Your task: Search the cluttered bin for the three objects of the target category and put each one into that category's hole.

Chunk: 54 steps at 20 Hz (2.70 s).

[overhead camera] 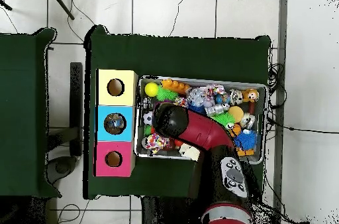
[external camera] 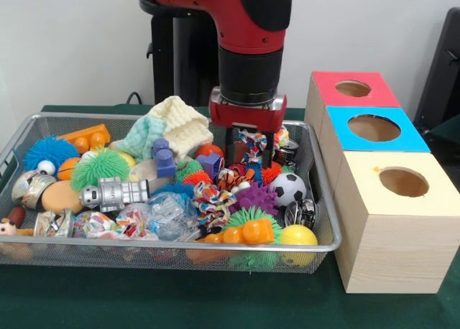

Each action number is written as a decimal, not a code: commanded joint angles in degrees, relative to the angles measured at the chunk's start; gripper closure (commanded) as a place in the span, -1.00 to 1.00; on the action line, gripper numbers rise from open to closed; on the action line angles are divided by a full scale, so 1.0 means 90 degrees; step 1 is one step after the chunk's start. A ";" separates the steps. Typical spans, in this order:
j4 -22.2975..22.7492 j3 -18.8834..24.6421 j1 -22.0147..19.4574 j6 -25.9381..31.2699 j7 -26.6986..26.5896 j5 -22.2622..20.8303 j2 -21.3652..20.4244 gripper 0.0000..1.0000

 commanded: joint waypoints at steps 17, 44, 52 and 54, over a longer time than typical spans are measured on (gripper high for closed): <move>-0.1705 -0.1829 0.0782 -0.0573 0.1375 -0.0215 0.0971 -1.00; -0.1137 -0.0915 0.0521 -0.0723 0.1159 -0.0029 0.1100 -1.00; -0.1240 -0.0847 0.0615 -0.0796 0.1327 0.0082 0.1248 -1.00; -0.1239 -0.0840 0.0637 -0.0830 0.1364 0.0099 0.1275 -1.00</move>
